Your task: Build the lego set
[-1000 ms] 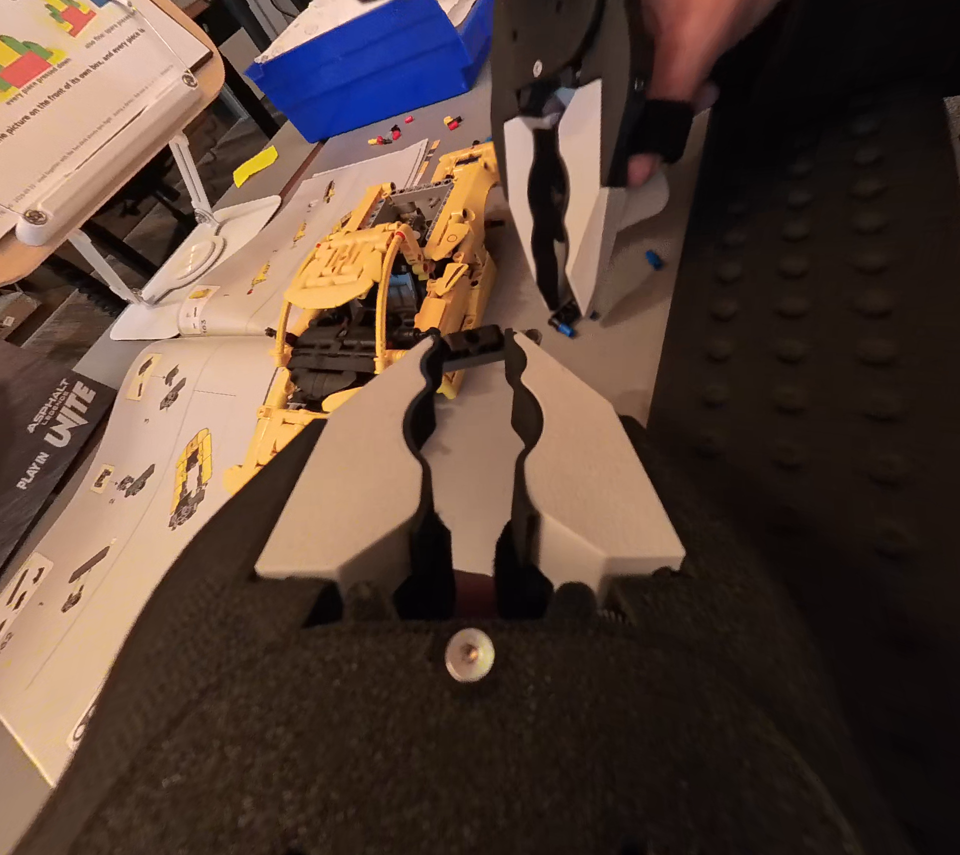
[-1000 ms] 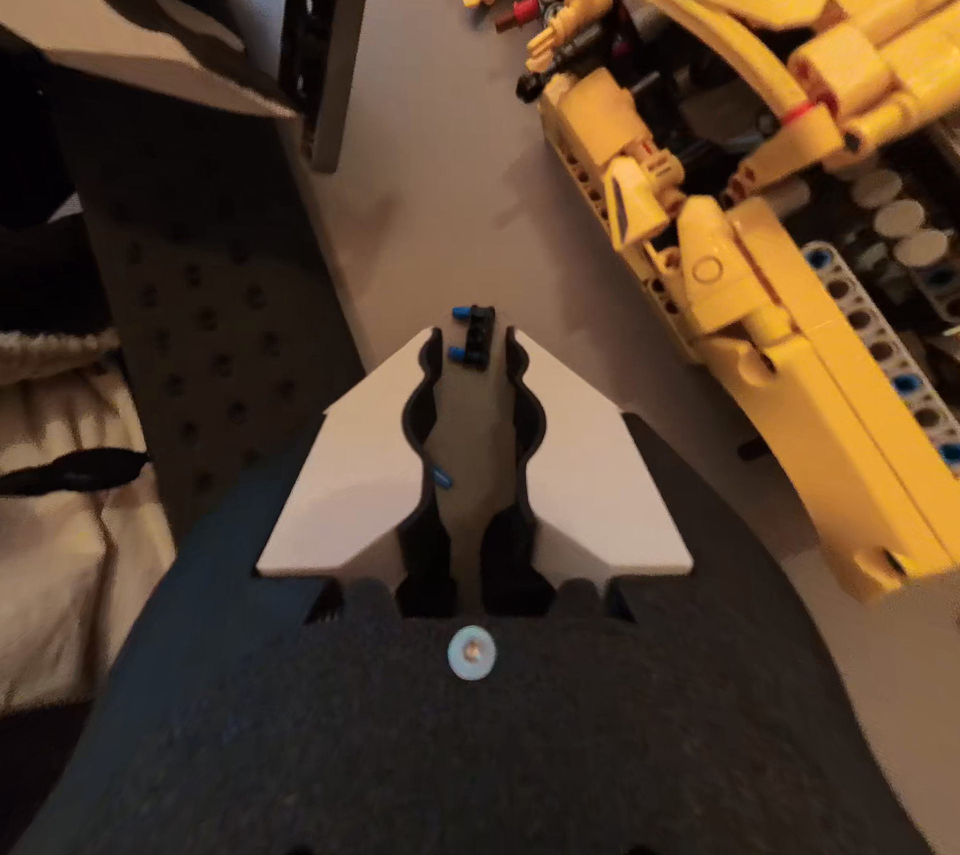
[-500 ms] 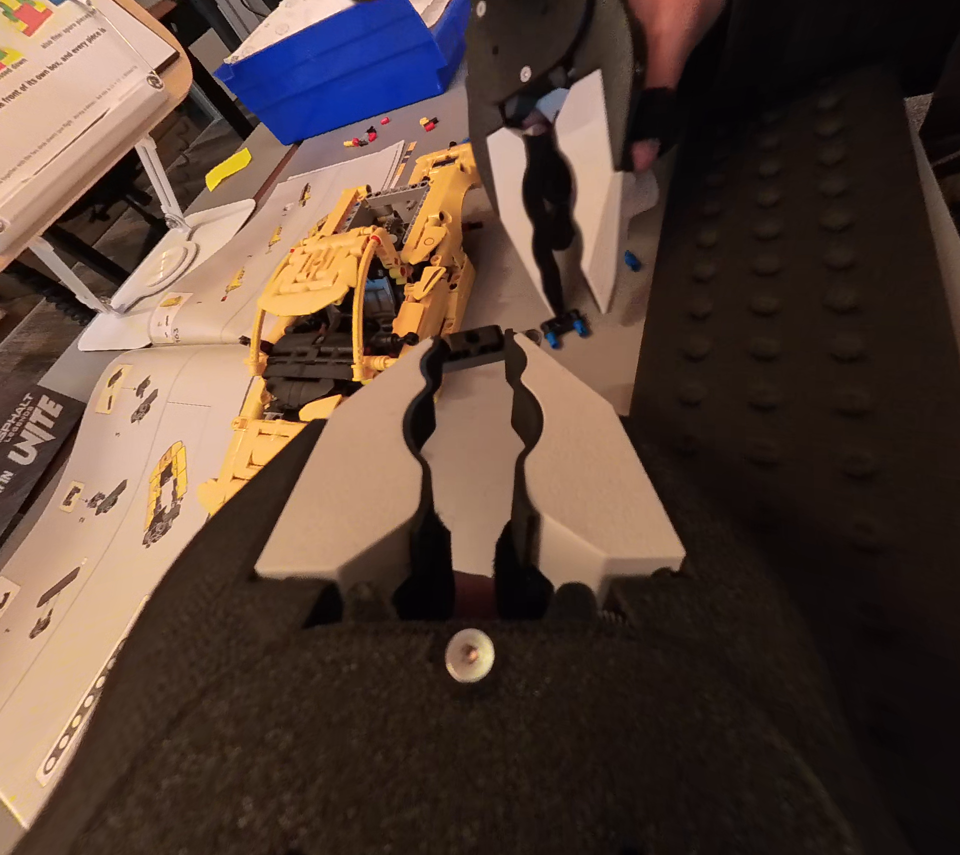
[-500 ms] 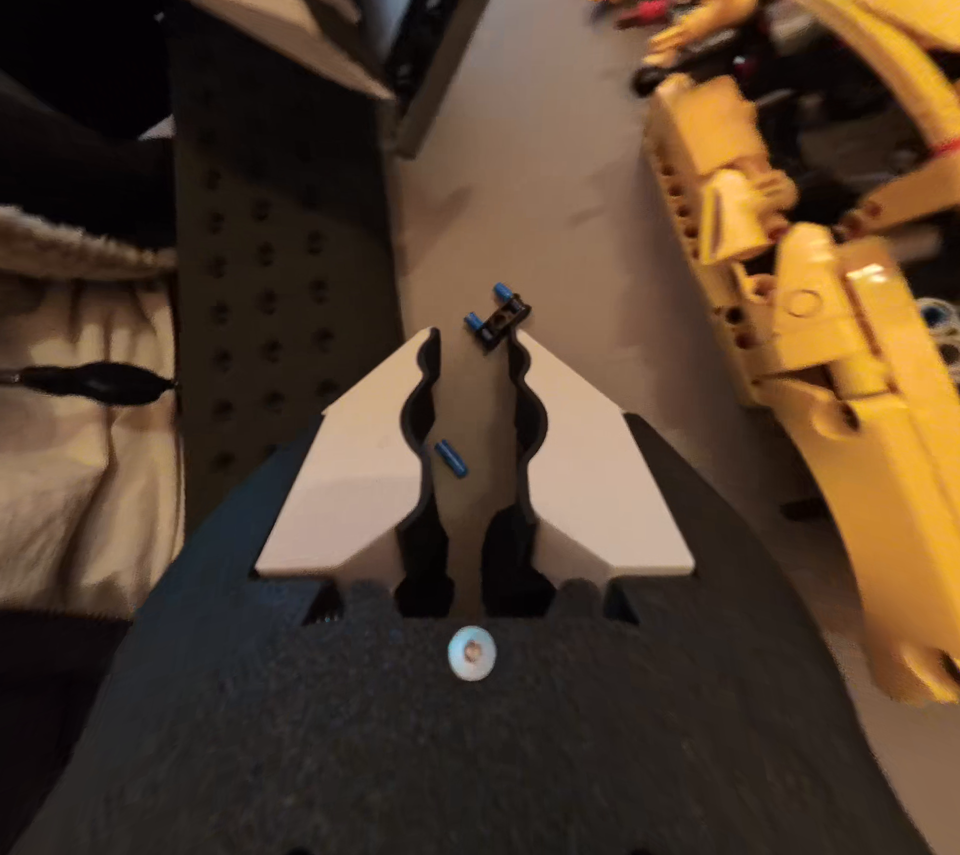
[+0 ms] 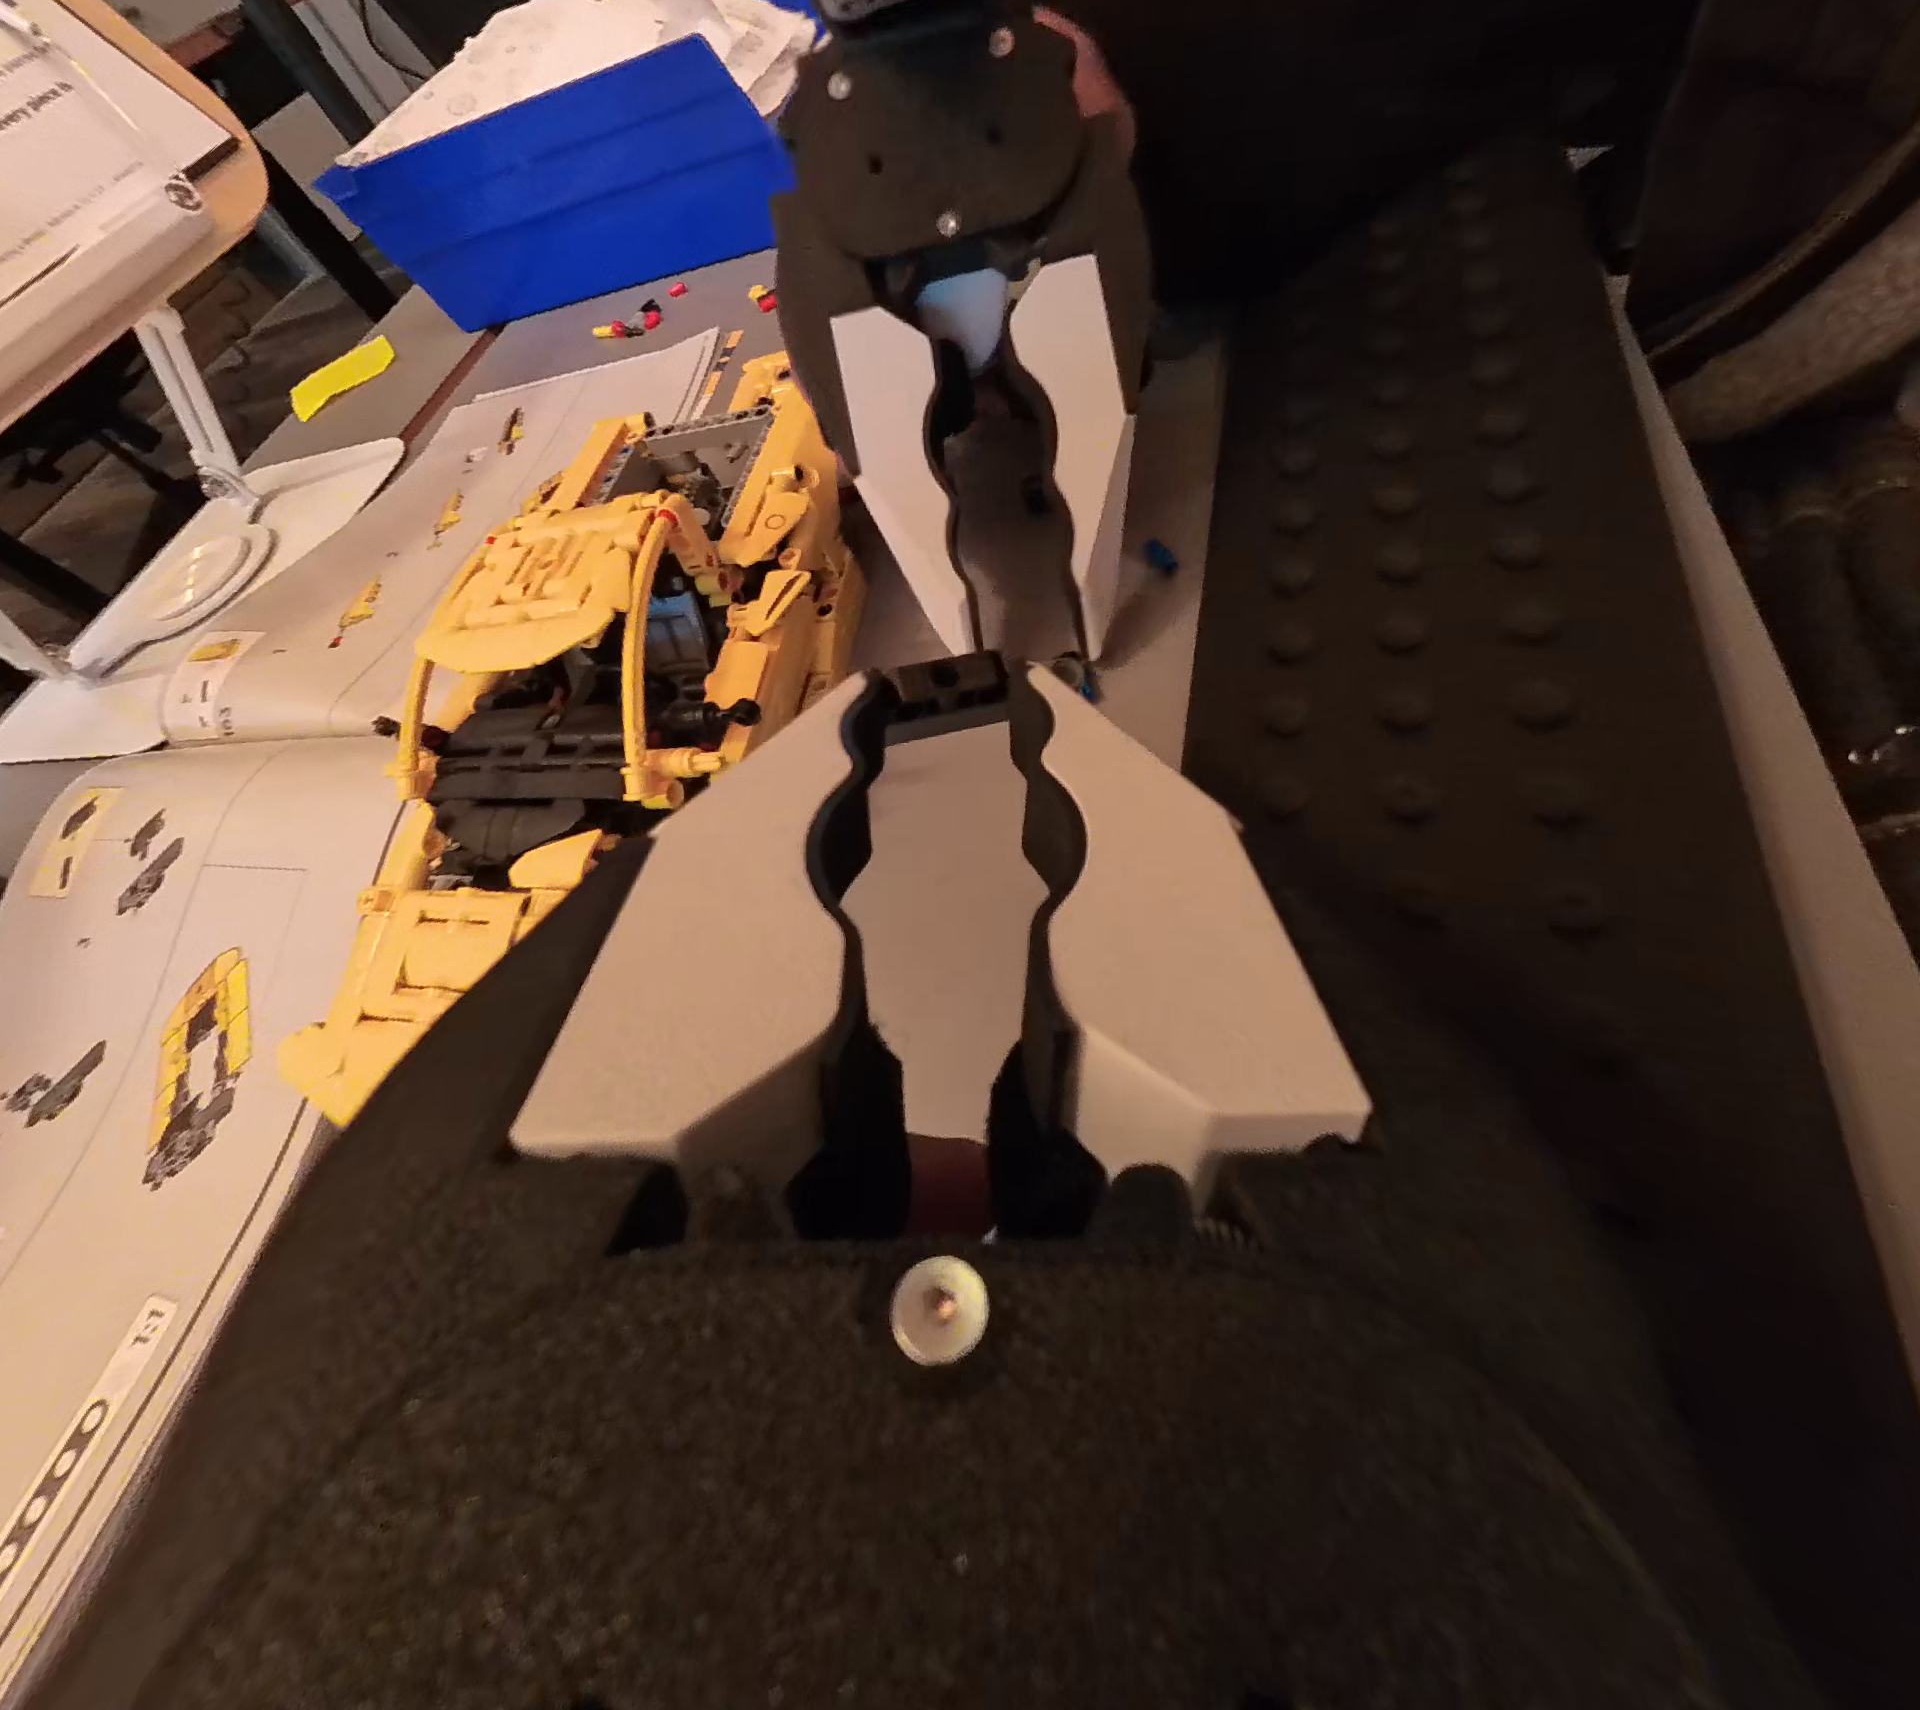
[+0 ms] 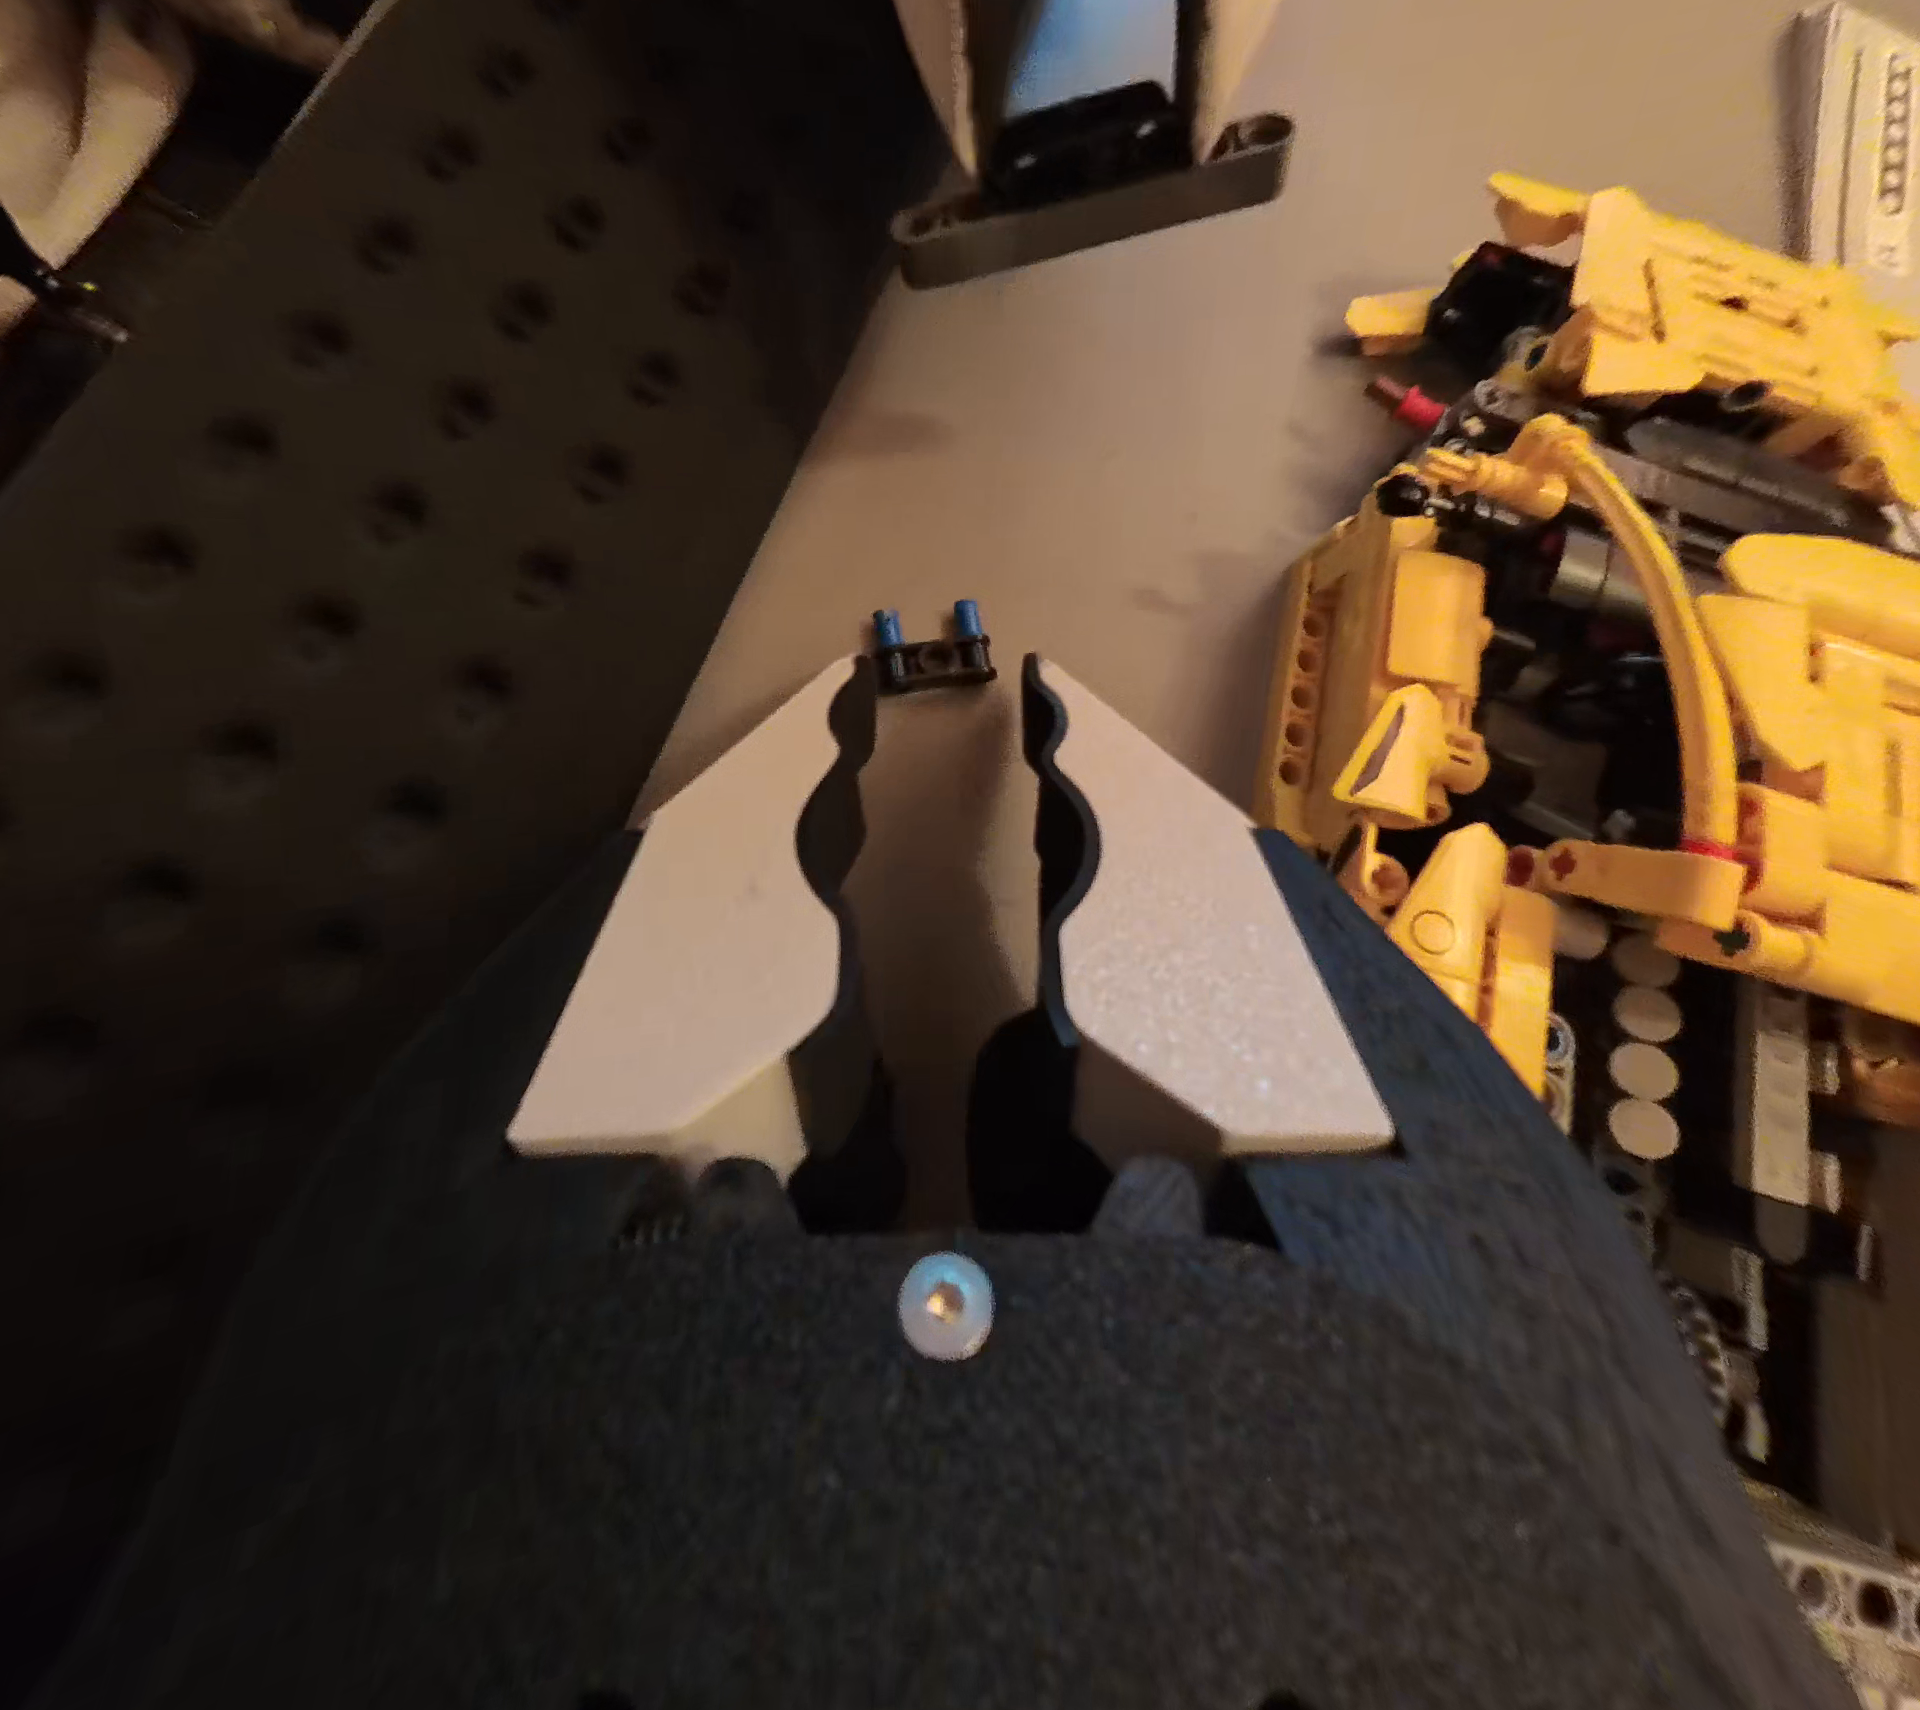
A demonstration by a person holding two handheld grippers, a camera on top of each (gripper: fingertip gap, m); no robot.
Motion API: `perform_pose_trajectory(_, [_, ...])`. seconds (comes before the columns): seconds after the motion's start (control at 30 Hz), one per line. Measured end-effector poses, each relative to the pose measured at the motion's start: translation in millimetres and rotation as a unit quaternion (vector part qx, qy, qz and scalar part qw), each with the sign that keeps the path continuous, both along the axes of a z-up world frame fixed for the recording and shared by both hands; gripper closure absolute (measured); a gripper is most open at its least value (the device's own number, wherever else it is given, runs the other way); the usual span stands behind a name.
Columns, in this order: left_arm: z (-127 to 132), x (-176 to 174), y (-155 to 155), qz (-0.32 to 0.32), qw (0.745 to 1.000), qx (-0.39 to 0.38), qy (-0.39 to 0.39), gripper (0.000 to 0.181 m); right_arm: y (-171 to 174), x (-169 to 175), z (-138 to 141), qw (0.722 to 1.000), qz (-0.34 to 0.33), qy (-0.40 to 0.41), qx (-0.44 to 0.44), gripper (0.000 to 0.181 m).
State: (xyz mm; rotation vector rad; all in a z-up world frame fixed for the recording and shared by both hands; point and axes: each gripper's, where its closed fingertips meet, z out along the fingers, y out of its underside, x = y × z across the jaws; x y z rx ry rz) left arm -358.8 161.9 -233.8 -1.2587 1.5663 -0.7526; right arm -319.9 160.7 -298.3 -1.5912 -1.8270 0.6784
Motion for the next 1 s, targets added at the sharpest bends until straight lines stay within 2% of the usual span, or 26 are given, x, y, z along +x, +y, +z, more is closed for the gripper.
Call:
perform_pose_trajectory(0.1, [-2,1,-5,-0.013,1.0,-0.011,0.003,0.158,-4,1,-5,0.999,-0.011,-0.036,-0.018,0.158])
perform_pose_trajectory(0.33, [-1,2,-17,-0.058,0.994,-0.093,-0.005,0.158,-9,-6,-4,1.0,0.01,-0.028,-0.007,0.153])
perform_pose_trajectory(0.43, [0,2,-15,-0.057,0.992,-0.109,-0.01,0.158,-10,1,-5,0.998,-0.004,-0.043,-0.052,0.155])
perform_pose_trajectory(0.57, [-4,3,-15,-0.055,0.992,-0.109,0.0,0.158,-18,6,-3,0.992,-0.019,-0.052,-0.117,0.147])
perform_pose_trajectory(0.7, [-4,3,-14,-0.053,0.992,-0.114,0.0,0.158,-34,-1,1,0.989,0.004,-0.031,-0.141,0.162])
perform_pose_trajectory(0.9, [-3,2,-13,-0.052,0.992,-0.118,-0.004,0.158,-11,-3,2,0.999,0.005,-0.002,-0.048,0.137])
perform_pose_trajectory(1.0, [-2,2,-13,-0.052,0.992,-0.115,-0.006,0.158,-11,-5,-4,0.996,-0.027,-0.025,-0.075,0.135])
